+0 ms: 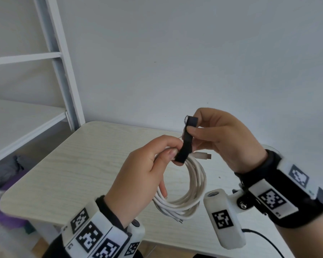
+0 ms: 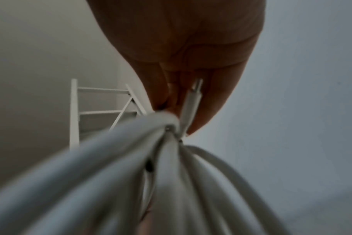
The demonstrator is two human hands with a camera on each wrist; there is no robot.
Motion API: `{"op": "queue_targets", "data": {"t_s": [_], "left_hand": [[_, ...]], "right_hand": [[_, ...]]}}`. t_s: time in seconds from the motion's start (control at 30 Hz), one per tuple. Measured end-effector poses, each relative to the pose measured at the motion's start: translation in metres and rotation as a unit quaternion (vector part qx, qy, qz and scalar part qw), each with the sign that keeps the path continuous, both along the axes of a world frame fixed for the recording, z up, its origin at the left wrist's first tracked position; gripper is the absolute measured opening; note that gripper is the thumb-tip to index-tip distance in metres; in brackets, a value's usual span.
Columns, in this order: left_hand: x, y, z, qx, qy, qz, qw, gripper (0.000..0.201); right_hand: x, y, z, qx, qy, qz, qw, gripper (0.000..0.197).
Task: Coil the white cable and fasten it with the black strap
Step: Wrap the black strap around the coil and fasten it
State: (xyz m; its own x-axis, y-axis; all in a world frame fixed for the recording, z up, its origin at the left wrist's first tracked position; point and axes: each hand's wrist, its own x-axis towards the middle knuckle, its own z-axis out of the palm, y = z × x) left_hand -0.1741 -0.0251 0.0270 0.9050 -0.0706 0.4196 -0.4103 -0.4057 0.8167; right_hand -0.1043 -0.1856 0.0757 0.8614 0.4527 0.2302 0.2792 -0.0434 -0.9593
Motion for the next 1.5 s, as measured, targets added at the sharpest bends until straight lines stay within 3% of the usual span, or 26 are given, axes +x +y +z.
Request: {"op": "queue_targets", "data": {"t_s": [0.2, 0.63, 0.73, 0.9, 0.97, 1.03, 1.1, 1.23, 1.3, 1.43, 1.5], "left_hand": [[-0.003, 0.001, 0.001, -0.007, -0.041, 0.005, 0.999, 0.019], [-0.005, 0.000, -0.001, -0.020, -0.079, -0.014, 0.997, 0.017], [-0.005, -0.001, 0.001, -0.021, -0.074, -0.006, 0.997, 0.007], [-0.002, 0.000, 0.005, -0.056, -0.043, 0.014, 0.997, 0.014], [-0.001, 0.001, 0.005, -0.054, -0.042, 0.021, 0.997, 0.014], [0.001, 0.002, 0.004, -0.055, -0.039, 0.024, 0.997, 0.011], [0.002, 0.002, 0.004, -0.054, -0.037, 0.028, 0.997, 0.007], [0.005, 0.005, 0.005, -0.044, -0.034, 0.040, 0.998, 0.005], [0.005, 0.005, 0.006, -0.044, -0.034, 0.038, 0.998, 0.012], [0.006, 0.005, 0.007, -0.019, -0.034, 0.037, 0.999, 0.020], [0.007, 0.005, 0.007, -0.006, -0.031, 0.040, 0.999, 0.013]], "right_hand": [[0.002, 0.004, -0.010, 0.028, 0.118, 0.044, 0.992, 0.015], [-0.002, 0.010, -0.014, 0.123, 0.201, 0.102, 0.966, 0.021], [0.000, 0.009, -0.017, 0.132, 0.225, 0.094, 0.961, 0.012], [-0.005, 0.010, -0.020, 0.066, 0.159, 0.073, 0.982, 0.011], [-0.009, 0.011, -0.022, -0.017, 0.065, 0.034, 0.997, 0.017], [-0.011, 0.011, -0.022, -0.103, -0.046, -0.019, 0.993, 0.027], [-0.014, 0.012, -0.020, -0.112, -0.083, -0.046, 0.989, 0.032], [-0.025, 0.013, -0.014, -0.083, -0.078, -0.029, 0.993, 0.042], [-0.027, 0.013, -0.012, -0.085, -0.077, -0.030, 0.993, 0.034], [-0.024, 0.013, -0.014, -0.049, -0.015, -0.041, 0.998, 0.037], [-0.024, 0.013, -0.014, -0.019, 0.027, -0.025, 0.999, 0.044]]}}
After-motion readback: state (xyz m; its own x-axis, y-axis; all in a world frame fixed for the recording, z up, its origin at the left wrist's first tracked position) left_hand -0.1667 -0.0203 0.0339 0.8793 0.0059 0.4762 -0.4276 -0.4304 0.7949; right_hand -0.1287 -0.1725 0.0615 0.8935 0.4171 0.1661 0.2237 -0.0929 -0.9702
